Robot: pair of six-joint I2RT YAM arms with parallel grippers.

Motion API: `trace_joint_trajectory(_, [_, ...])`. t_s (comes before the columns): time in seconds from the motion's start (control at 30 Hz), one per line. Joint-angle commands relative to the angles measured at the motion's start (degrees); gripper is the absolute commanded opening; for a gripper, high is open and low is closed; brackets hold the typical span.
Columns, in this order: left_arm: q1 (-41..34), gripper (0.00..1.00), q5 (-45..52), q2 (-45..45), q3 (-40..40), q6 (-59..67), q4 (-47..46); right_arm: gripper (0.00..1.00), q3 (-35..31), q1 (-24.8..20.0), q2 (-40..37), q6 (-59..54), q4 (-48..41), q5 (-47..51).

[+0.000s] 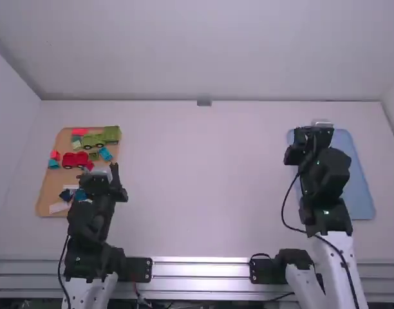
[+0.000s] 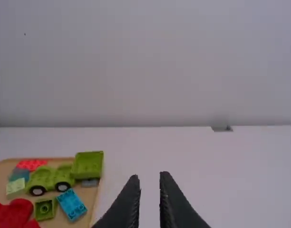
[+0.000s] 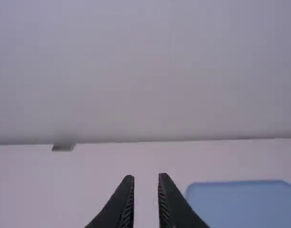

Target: Assemble lego blocks to make yellow taxi

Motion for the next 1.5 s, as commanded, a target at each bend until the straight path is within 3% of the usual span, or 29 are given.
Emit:
trace_joint_trajectory(0.0, [0.1, 0.05, 0.6, -2.7, -2.3, 0.1, 0.3, 0.05, -3.6, 0.1, -3.9, 0.3, 0.2, -0.1])
trace_joint_trajectory(0.1, [0.1, 0.02, 0.6, -4.9, -4.5, 0.1, 0.3, 0.0, -7.1, 0.1, -7.3, 0.3, 0.2, -0.1])
trace_joint_trajectory(0.37, [0.1, 0.0, 0.6, -10.5, -10.3, 0.1, 0.3, 0.0, -16.9, 0.1, -17.1, 0.3, 0.2, -0.1])
trace_joint_trajectory(0.8, [0.1, 0.0, 0.6, -10.5, -13.7, 0.1, 0.3, 0.0, -29.1, 0.1, -29.4, 0.3, 0.2, -0.1])
trace_joint_trajectory(1.23, [0.1, 0.0, 0.6, -10.5, -13.7, 0.1, 0.3, 0.0, -38.4, 0.1, -38.7, 0.3, 0.2, -0.1])
trace_joint_trajectory(1.47, [0.1, 0.0, 0.6, -10.5, -13.7, 0.1, 0.3, 0.0, -38.7, 0.1, -42.9, 0.3, 0.2, -0.1])
